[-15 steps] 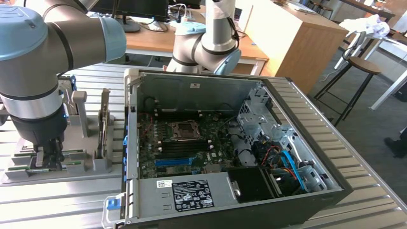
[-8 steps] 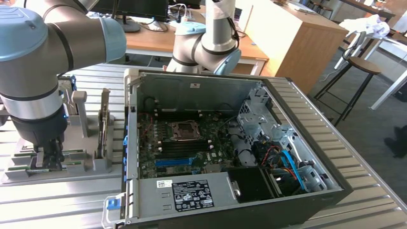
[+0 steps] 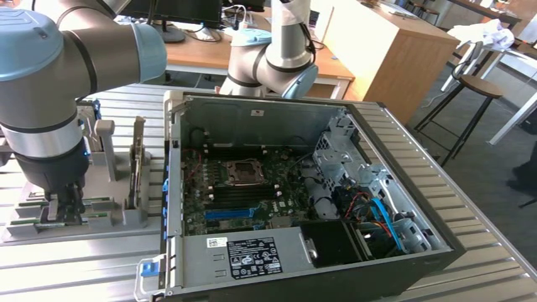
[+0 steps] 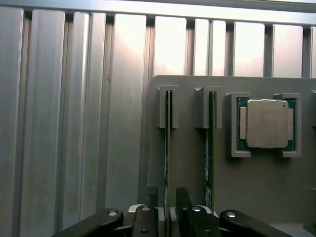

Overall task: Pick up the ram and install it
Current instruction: 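Pick up the ram and move it above insertion slot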

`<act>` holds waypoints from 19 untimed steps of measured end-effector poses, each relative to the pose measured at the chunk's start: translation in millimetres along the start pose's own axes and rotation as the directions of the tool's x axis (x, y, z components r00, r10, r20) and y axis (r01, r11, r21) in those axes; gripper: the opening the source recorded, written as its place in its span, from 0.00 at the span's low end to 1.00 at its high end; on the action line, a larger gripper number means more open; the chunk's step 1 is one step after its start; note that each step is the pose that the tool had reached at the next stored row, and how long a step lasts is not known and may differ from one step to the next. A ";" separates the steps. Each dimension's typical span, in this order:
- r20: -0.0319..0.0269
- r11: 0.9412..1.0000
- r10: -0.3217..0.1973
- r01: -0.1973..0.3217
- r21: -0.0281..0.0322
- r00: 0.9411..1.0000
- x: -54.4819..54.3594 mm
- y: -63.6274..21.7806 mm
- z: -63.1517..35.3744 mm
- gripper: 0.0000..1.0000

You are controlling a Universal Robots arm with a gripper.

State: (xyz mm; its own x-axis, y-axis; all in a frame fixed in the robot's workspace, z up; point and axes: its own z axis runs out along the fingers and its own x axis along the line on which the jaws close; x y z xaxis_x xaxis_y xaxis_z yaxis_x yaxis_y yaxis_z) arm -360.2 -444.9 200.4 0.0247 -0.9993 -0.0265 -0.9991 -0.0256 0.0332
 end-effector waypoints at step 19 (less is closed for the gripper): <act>0.000 1.000 0.000 0.000 0.000 1.000 -1.2 0.0 0.0 0.14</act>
State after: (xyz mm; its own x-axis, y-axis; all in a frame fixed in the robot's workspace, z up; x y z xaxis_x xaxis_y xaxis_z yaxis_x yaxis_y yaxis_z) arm -360.2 -443.7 200.5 0.0246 -0.9993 -0.0265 -0.9991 -0.0255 0.0333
